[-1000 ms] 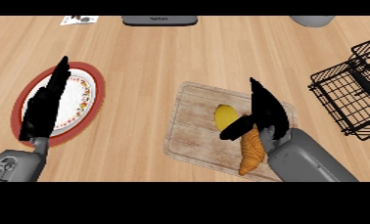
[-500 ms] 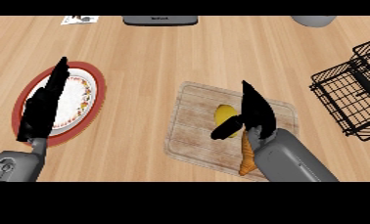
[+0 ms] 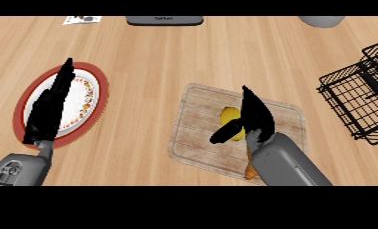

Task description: Pick the lemon from the cutting board and place it in the tiered basket

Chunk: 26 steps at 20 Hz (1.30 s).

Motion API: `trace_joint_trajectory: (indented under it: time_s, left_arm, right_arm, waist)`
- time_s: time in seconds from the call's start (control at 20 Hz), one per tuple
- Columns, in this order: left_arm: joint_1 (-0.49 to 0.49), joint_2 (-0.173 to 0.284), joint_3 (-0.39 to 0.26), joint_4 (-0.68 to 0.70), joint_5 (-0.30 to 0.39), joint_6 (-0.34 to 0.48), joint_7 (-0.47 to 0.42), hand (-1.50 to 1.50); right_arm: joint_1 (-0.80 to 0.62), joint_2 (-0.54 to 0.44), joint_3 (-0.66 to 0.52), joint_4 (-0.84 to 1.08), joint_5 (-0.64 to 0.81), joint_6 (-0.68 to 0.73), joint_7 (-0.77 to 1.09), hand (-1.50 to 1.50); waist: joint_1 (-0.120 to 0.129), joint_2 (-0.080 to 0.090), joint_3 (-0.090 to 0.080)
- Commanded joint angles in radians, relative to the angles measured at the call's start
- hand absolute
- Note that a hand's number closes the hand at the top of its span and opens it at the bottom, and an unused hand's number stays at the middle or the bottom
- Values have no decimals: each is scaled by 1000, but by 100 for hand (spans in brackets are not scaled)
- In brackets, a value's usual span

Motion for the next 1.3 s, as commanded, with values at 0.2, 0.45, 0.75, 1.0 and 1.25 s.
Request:
trace_joint_trajectory:
  time_s: [0.2, 0.45, 0.75, 1.0, 1.25]
  left_arm:
    - [-17, 17, 50, 45, 11, -46, -24, 0]
    - [22, -39, 1, 0, -46, 1, -20, 0]
    - [-3, -41, 19, -21, -50, -18, 17, 0]
    - [50, -27, 46, -15, -31, -32, -4, 0]
    - [45, -29, 59, 3, -41, -11, -1, 0]
  right_arm:
    - [31, 100, -18, 54, -27, 69, 137, 150]
    - [-3, 62, 69, 62, 47, 153, 94, 150]
    - [-14, 172, -26, 117, 62, -2, 60, 150]
    - [179, -69, 222, -213, 64, 283, -328, 150]
    - [309, -315, 380, -469, 134, 293, -589, 150]
  waist:
    - [-1, 3, 0]
    - [5, -1, 0]
    - [6, 2, 1]
    - [-12, -19, 1]
    - [-59, -23, 2]
